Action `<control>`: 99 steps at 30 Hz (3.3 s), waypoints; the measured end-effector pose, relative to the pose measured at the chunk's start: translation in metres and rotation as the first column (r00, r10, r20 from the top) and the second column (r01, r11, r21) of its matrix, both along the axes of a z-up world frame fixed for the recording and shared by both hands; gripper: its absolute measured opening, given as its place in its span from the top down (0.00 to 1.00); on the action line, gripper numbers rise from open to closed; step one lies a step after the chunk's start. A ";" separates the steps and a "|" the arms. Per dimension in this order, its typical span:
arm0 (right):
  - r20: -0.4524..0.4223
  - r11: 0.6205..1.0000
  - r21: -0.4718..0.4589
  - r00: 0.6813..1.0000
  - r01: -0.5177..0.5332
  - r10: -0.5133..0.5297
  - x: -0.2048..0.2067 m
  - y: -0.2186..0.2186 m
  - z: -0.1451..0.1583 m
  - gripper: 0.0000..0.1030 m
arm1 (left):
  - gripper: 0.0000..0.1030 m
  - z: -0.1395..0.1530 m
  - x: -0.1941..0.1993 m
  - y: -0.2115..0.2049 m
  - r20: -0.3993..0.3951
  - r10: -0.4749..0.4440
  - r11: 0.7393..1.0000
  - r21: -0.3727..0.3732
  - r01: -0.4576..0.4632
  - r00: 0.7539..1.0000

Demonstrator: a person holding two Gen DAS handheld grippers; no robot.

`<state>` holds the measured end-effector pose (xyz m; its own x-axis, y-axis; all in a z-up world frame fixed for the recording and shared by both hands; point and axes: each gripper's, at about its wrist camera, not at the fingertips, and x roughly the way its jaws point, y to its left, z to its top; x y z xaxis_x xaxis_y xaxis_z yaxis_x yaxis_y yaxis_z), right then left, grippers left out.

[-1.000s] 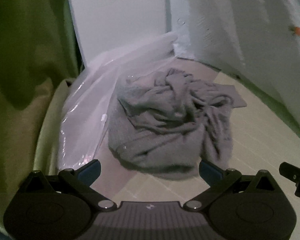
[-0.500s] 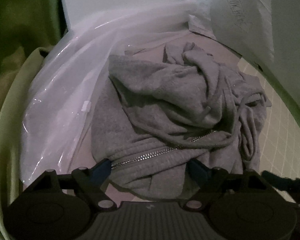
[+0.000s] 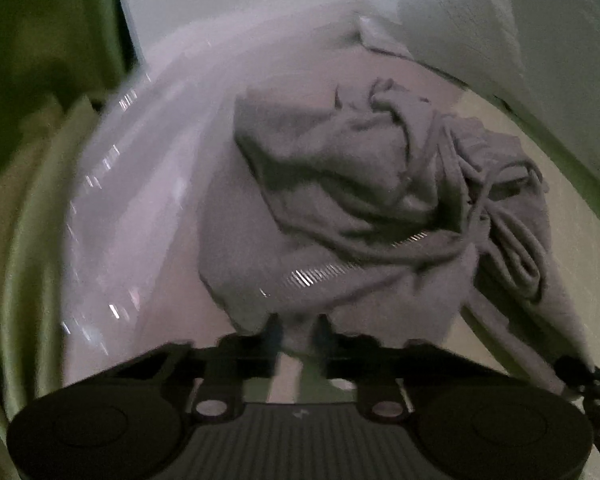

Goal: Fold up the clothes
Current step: 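Reach both grippers into the grey hoodie and grasp its fabric, then lift the hoodie with both grippers and pull it out across the mat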

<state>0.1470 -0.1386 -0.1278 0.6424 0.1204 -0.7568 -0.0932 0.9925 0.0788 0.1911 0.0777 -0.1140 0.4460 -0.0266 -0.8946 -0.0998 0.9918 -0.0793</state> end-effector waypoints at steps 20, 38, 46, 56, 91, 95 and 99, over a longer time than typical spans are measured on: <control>0.092 0.854 -0.185 0.873 0.487 -0.478 -0.218 -0.261 0.015 0.92 | 0.53 0.048 -0.137 -0.190 0.092 -0.194 0.980 -0.033 0.198 0.977; 0.153 0.435 -0.086 0.443 0.896 -0.883 -0.262 -0.472 0.017 0.56 | 0.28 0.023 -0.059 -0.302 0.022 -0.333 0.943 0.012 0.333 0.943; -0.057 0.378 -0.068 0.374 0.923 -0.926 -0.296 -0.425 -0.026 0.46 | 0.22 -0.006 -0.017 -0.354 -0.007 -0.471 0.880 -0.070 0.469 0.882; -0.068 0.450 -0.110 0.445 0.886 -0.893 -0.276 -0.409 -0.025 0.41 | 0.65 -0.023 -0.020 -0.398 -0.036 -0.533 0.840 -0.138 0.524 0.845; -0.077 0.848 0.119 0.856 0.516 -0.510 -0.199 -0.223 -0.042 0.53 | 0.86 0.017 -0.142 -0.089 -0.002 -0.001 0.997 -0.073 0.001 1.000; -0.042 0.877 0.075 0.880 0.475 -0.473 -0.192 -0.214 -0.044 0.98 | 0.86 0.015 -0.146 -0.091 0.001 0.011 0.996 -0.083 -0.011 1.000; 0.063 0.833 0.015 0.831 0.553 -0.553 -0.222 -0.230 -0.014 0.98 | 0.86 0.014 -0.149 -0.092 -0.001 0.018 0.995 -0.096 -0.018 1.000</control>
